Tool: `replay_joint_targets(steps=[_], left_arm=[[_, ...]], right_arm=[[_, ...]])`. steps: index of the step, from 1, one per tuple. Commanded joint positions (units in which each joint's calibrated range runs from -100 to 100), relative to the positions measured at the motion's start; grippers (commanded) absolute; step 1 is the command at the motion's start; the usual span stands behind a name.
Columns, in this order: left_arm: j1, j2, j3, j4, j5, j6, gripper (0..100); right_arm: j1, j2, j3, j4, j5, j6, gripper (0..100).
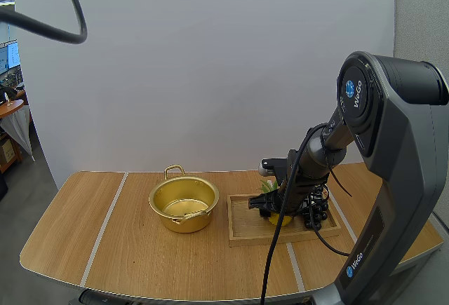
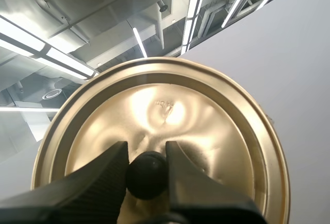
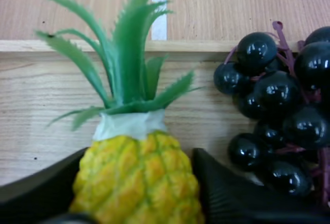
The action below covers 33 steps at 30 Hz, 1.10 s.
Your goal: Open the pot, put the pineapple inside, and close it
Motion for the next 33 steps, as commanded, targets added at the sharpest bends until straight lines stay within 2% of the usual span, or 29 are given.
replay_joint_targets(steps=[1,2,3,9,14,18,24,33], left_arm=[[-0.21,-0.2,-0.4,0.4,-1.7,-0.6,0],[-0.21,-0.2,-0.4,0.4,-1.7,-0.6,0],[-0.21,-0.2,-0.4,0.4,-1.7,-0.6,0],[-0.21,-0.2,-0.4,0.4,-1.7,-0.6,0],[-0.21,-0.2,-0.4,0.4,-1.7,-0.6,0],[-0.21,-0.2,-0.4,0.4,-1.7,-0.6,0],[-0.21,-0.2,-0.4,0.4,-1.7,-0.6,0],[-0.21,-0.2,-0.4,0.4,-1.7,-0.6,0]], right_arm=[[-0.2,-0.1,-0.2,0.1,0.5,0.1,21],[-0.2,-0.3,-0.2,0.1,0.7,0.1,3],[-0.2,-0.7,-0.2,0.1,0.7,0.1,0],[-0.2,-5.8,-1.0,0.2,1.9,0.2,0],[1.0,-15.0,-1.0,0.0,1.9,-1.0,0],[4.4,-23.2,-1.0,0.0,1.9,-4.3,0],[10.9,-30.6,-1.2,0.0,1.9,-5.1,0],[18.7,-28.8,-8.5,0.5,8.6,-5.1,0]])
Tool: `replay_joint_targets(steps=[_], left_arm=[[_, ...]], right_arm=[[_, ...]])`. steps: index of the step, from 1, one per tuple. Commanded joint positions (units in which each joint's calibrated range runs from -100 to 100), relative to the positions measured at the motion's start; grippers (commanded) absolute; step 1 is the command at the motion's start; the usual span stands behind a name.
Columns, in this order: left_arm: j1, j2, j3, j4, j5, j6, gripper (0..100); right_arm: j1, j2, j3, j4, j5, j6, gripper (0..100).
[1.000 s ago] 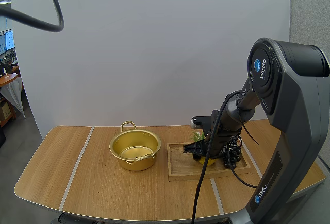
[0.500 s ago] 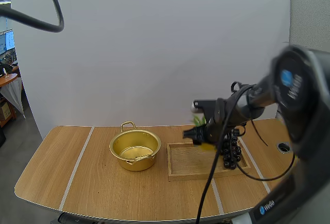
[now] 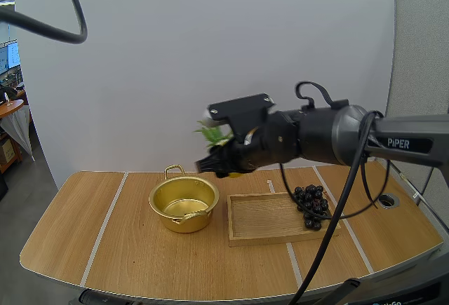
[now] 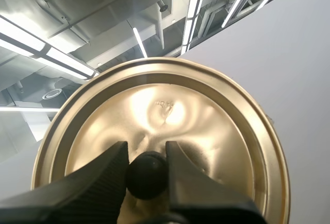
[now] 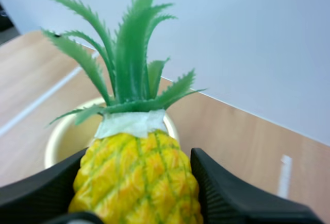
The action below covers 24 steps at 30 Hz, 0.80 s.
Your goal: Open the pot, put the pineapple inside, and close it
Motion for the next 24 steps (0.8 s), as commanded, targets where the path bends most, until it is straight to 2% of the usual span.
replay_joint_targets(steps=[1,7,10,24], left_arm=[[-0.21,-0.2,-0.4,0.4,-1.7,-0.6,0],[-0.21,-0.2,-0.4,0.4,-1.7,-0.6,0],[-0.21,-0.2,-0.4,0.4,-1.7,-0.6,0],[-0.21,-0.2,-0.4,0.4,-1.7,-0.6,0]], right_arm=[[4.2,1.9,-5.0,0.2,2.2,-0.5,0],[6.4,8.8,-8.6,0.7,2.5,-0.1,0],[6.4,13.6,-10.3,2.8,2.5,-0.1,0],[6.4,32.6,-15.4,2.7,-4.7,-0.1,0]])
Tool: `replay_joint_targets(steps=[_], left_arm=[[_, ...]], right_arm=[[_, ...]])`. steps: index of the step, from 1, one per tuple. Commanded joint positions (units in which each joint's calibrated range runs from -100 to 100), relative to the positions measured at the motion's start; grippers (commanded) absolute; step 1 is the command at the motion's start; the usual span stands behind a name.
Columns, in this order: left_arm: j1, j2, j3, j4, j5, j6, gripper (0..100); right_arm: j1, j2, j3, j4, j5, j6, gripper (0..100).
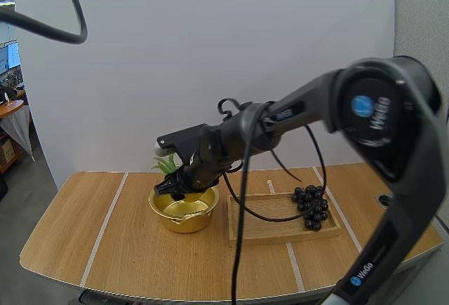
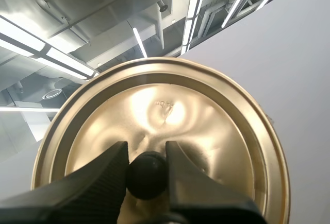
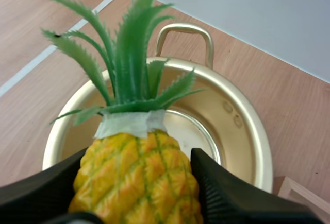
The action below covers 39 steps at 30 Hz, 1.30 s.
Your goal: Open the pot, put the pineapple inside, and close it
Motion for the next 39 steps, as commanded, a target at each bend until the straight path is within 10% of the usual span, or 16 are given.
replay_joint_targets(steps=[1,36,39], left_arm=[[-0.21,-0.2,-0.4,0.4,-1.7,-0.6,0],[-0.21,-0.2,-0.4,0.4,-1.7,-0.6,0],[-0.21,-0.2,-0.4,0.4,-1.7,-0.6,0]], right_arm=[[0.1,5.5,-3.5,0.1,-2.3,-0.1,0],[-1.8,15.0,-4.7,1.2,-1.4,2.1,0],[-1.8,14.9,-4.7,1.1,-1.0,2.1,37]])
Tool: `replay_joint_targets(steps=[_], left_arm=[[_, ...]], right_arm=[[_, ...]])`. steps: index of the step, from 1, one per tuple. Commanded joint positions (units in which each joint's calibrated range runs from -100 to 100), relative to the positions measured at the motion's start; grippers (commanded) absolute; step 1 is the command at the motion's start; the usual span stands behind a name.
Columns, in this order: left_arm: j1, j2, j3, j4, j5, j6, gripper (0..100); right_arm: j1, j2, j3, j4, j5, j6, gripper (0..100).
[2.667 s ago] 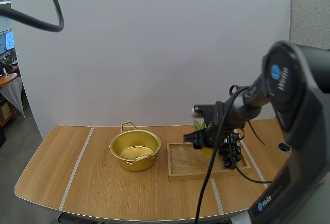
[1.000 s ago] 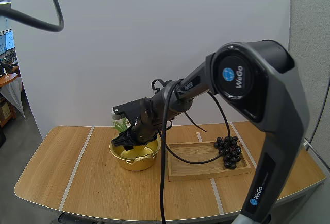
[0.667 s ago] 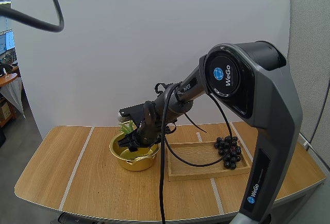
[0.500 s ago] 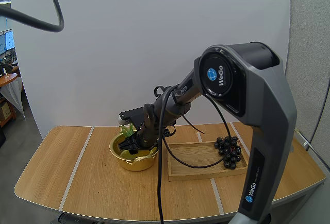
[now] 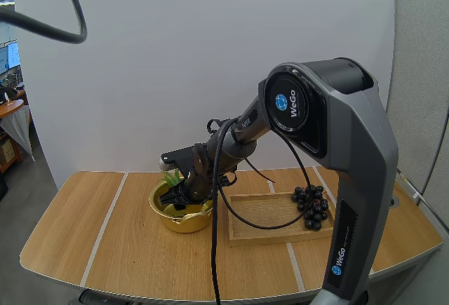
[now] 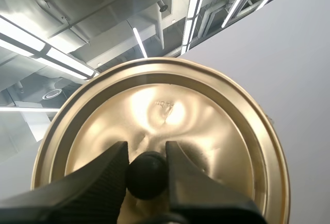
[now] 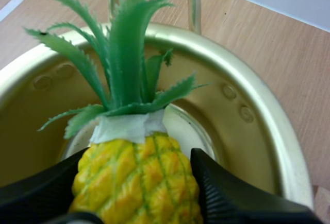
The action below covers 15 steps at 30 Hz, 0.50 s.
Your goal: Open the pot, put the pineapple inside, and close it
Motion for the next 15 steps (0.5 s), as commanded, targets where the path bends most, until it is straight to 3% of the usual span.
replay_joint_targets(steps=[1,3,4,15], left_arm=[[-0.21,-0.2,-0.4,0.4,-1.7,-0.6,0],[-0.21,-0.2,-0.4,0.4,-1.7,-0.6,0],[-0.21,-0.2,-0.4,0.4,-1.7,-0.6,0],[-0.21,-0.2,-0.4,0.4,-1.7,-0.6,0]], right_arm=[[-0.2,0.2,0.4,0.7,3.6,0.1,50],[-0.2,-0.4,0.4,0.6,3.8,0.1,89],[-0.2,-0.7,0.4,0.3,3.9,0.1,100],[-0.2,-10.3,0.4,0.3,6.3,0.1,100]])
